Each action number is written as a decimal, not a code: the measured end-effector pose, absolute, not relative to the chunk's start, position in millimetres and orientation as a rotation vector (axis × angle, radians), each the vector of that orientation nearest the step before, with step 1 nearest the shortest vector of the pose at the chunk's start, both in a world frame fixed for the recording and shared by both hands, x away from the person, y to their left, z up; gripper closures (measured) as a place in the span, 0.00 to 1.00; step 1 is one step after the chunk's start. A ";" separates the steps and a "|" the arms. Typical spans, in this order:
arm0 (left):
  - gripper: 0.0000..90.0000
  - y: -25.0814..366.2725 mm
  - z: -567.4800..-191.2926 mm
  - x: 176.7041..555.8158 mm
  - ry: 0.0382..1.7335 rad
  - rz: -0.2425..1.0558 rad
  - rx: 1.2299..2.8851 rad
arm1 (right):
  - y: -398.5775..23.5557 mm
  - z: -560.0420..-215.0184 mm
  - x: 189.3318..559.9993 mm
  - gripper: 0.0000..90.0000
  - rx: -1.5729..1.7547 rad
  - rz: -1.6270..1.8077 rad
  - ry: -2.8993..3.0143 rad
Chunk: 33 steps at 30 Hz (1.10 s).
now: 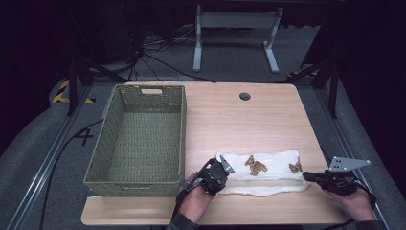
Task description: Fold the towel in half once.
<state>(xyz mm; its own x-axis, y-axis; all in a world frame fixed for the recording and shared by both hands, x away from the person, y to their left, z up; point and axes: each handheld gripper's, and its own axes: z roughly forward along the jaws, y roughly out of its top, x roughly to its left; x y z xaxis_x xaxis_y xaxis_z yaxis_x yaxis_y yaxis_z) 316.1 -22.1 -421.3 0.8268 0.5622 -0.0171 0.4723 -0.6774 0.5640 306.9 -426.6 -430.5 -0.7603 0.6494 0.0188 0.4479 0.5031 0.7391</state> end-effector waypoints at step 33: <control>0.73 -23.0 -420.0 324.4 0.752 0.181 2.422 | -420.5 -435.8 306.6 0.82 0.948 1.130 2.528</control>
